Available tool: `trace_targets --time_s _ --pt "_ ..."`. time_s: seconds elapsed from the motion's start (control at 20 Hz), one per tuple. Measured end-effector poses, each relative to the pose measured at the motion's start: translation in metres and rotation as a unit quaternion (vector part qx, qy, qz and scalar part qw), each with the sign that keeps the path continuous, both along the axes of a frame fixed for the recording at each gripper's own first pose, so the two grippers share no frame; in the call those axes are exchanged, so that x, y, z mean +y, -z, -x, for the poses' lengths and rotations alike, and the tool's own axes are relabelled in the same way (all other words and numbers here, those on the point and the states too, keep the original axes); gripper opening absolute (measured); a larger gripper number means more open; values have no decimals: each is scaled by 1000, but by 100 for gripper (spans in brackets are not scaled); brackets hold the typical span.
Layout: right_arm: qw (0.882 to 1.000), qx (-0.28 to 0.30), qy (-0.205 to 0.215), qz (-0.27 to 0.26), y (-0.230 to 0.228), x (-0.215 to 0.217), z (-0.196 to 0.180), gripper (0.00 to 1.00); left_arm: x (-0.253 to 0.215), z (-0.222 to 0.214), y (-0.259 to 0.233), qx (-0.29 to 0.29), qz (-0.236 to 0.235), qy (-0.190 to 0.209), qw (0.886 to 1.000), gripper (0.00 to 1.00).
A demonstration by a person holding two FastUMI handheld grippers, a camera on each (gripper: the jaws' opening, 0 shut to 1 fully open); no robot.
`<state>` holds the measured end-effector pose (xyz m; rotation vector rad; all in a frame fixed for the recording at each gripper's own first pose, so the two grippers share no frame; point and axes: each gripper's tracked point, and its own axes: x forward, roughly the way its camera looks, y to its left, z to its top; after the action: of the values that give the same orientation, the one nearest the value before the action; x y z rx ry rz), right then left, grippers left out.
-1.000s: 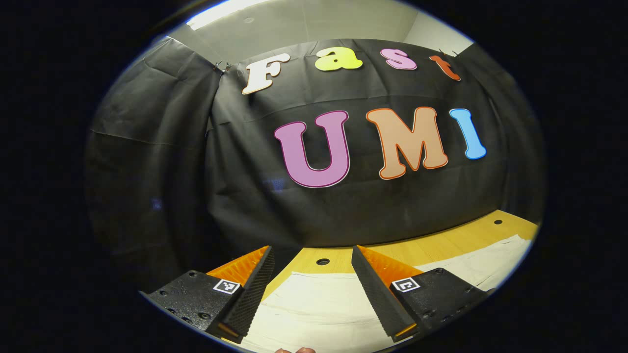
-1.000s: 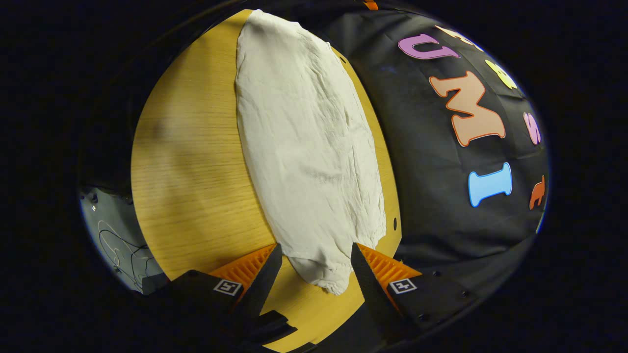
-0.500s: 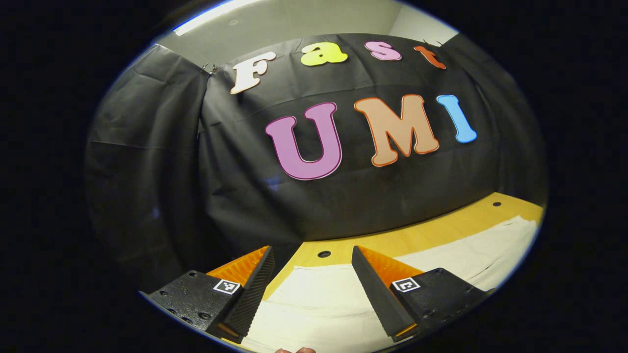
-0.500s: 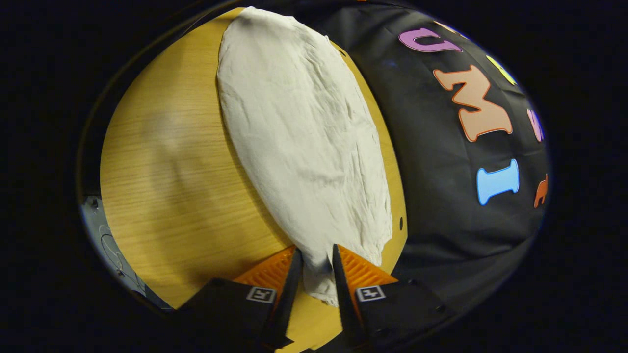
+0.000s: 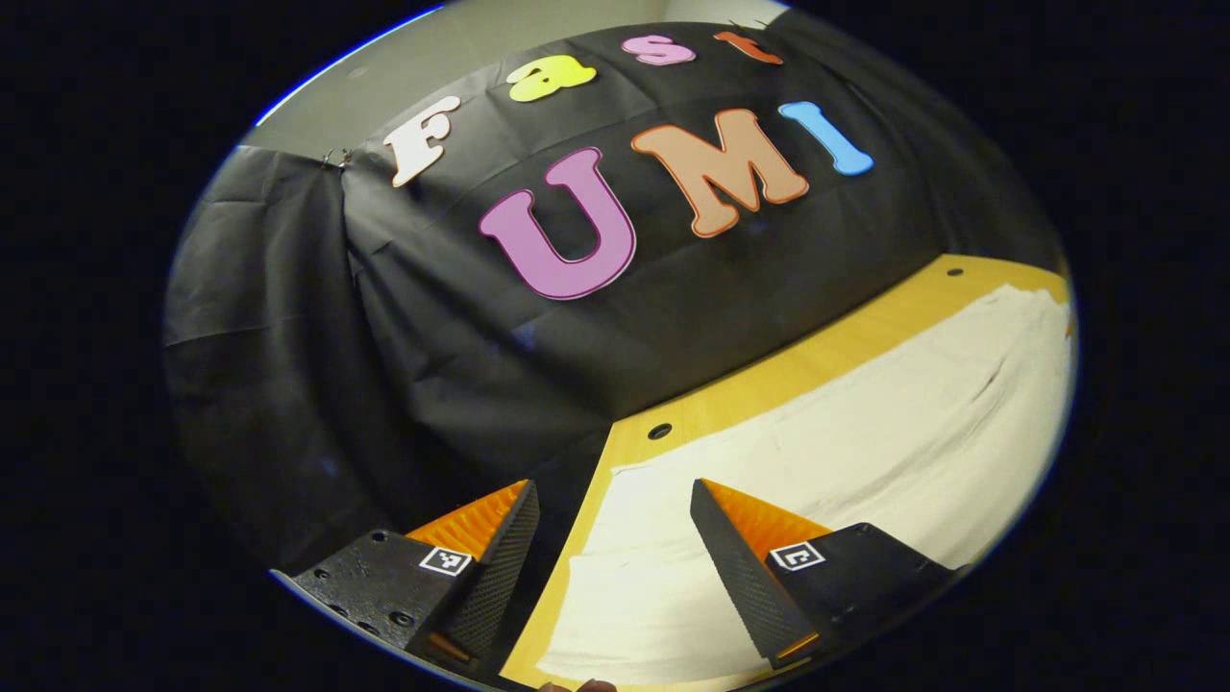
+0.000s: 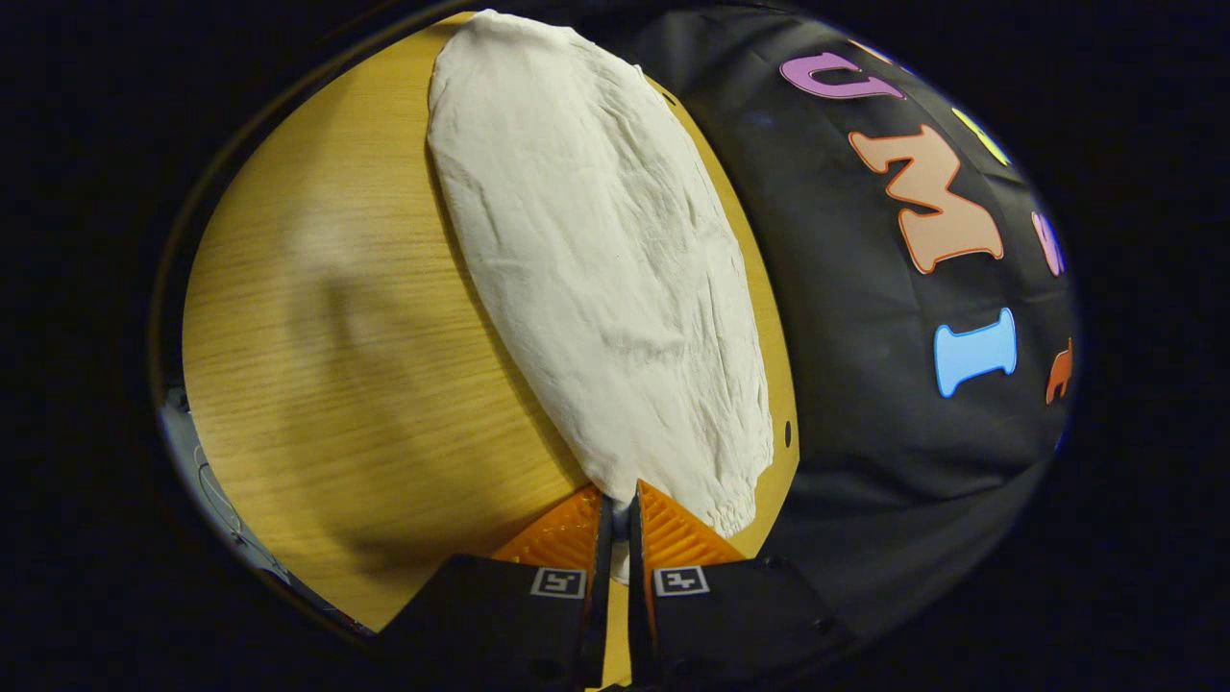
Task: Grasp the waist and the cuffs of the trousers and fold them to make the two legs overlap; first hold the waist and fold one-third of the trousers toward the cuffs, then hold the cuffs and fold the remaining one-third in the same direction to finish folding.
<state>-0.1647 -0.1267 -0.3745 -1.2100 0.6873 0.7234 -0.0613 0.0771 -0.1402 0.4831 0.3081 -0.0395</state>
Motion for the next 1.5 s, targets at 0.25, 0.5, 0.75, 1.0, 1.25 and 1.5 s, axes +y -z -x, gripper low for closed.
trace_targets --time_s 0.25,0.5,0.75,1.0,1.25,1.5 --pt "1000 -7 10 -1 -1 1 -1 12 20 27 29 46 -94 54 993 96" --pt "1000 -17 6 5 0 0 0 12 23 55 70 102 -177 131 970 96" --pt "1000 -20 4 4 0 0 -1 12 23 90 107 167 -233 206 936 97" --pt "1000 -30 3 5 0 0 0 12 27 122 143 234 -253 249 905 97" --pt "999 -34 -2 6 0 0 -1 12 33 134 165 287 -267 273 878 97" --pt "999 -40 1 6 0 0 -1 12 27 127 176 290 -310 317 848 91"
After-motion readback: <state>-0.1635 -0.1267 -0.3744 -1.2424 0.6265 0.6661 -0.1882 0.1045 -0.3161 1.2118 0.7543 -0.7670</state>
